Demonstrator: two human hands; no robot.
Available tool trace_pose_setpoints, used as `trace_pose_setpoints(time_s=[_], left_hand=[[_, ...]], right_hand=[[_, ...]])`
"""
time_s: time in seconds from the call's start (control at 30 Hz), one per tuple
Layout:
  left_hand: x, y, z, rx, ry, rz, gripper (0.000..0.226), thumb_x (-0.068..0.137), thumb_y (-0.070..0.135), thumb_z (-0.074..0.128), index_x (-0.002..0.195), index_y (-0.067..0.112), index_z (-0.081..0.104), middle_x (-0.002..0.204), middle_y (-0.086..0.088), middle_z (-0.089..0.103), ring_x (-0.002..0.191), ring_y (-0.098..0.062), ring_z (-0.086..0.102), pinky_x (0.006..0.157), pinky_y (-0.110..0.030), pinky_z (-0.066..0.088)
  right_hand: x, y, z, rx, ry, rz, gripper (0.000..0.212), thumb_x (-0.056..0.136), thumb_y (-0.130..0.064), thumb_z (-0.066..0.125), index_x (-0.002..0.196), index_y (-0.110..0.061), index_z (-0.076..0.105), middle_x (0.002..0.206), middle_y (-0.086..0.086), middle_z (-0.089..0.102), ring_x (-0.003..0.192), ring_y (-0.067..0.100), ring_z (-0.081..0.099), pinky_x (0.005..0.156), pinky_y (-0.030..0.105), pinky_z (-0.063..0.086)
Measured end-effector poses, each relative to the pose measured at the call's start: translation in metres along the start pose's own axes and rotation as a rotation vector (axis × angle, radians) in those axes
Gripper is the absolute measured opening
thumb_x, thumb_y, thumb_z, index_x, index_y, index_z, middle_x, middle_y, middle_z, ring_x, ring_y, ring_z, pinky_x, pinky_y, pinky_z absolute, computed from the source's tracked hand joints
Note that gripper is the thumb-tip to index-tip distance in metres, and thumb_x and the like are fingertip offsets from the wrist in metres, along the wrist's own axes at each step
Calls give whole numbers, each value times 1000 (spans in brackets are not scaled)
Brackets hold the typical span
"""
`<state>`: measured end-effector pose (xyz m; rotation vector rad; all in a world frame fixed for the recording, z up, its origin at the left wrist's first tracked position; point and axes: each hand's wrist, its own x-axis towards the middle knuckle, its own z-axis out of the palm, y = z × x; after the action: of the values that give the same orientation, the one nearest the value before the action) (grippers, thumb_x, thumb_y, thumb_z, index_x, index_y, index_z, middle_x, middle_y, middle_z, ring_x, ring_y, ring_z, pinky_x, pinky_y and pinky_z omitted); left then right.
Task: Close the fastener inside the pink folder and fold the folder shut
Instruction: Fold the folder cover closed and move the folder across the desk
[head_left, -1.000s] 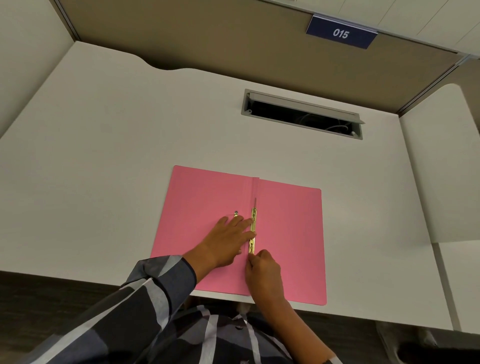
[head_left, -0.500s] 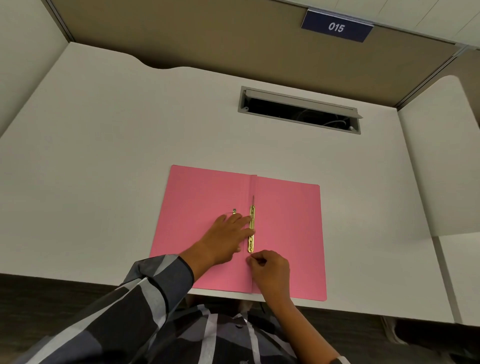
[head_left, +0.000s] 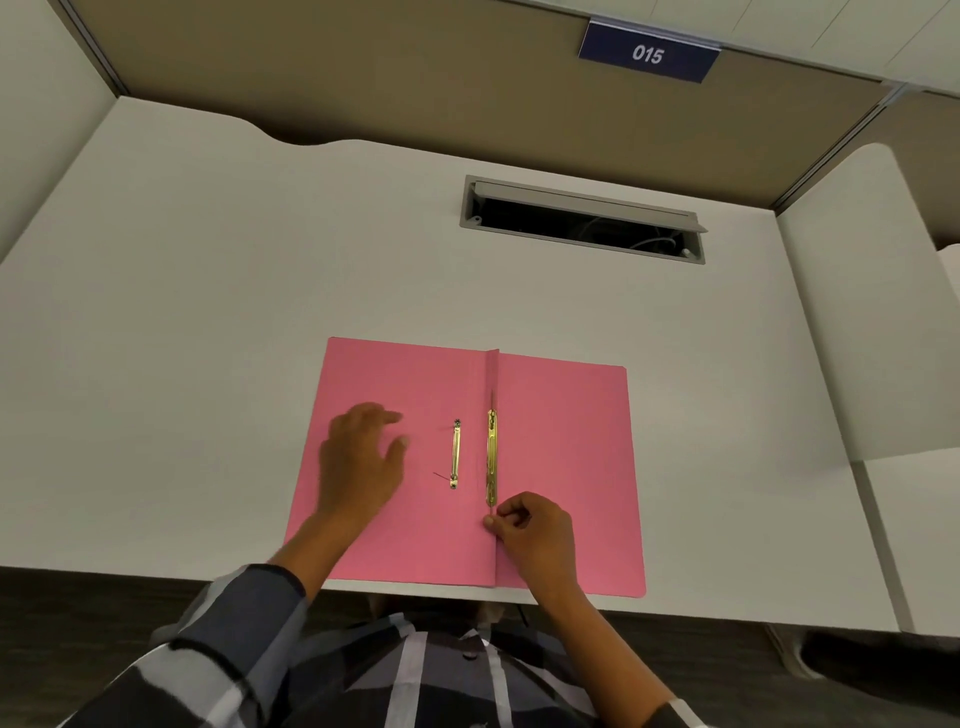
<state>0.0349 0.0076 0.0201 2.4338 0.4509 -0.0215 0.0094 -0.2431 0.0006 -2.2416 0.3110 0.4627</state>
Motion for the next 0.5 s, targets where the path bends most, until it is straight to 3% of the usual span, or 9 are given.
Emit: trace_pose_setpoints(time_s=[0.17,0.27,0.5], left_hand=[[7,-30,-28,12,5,-432,54,95,36,73,142,15,57,152,-21,46,140,-46,42,107,-64,44],[10,-37,-34,-30,3,-493,61,95,39,73,147,14,53,153,-22,45,140,-47,44,108,-66,45],[21,-38,-43,-326,23,-601,59,97,37,70,147,11,52,153,-17,52,134,-42,56,111,-55,48]], right_hand=[[3,3,0,1,-14,0,18,79,-24,93,83,-18,76,76,-5,73,70,13,69,73,32,63],[4,4,0,-4,-21,-11,19,79,-24,93,83,-16,76,76,-4,74,70,14,69,74,34,64],[6,3,-1,26,-38,11,19,77,-20,94,81,-16,76,72,-2,74,66,13,67,74,40,66]])
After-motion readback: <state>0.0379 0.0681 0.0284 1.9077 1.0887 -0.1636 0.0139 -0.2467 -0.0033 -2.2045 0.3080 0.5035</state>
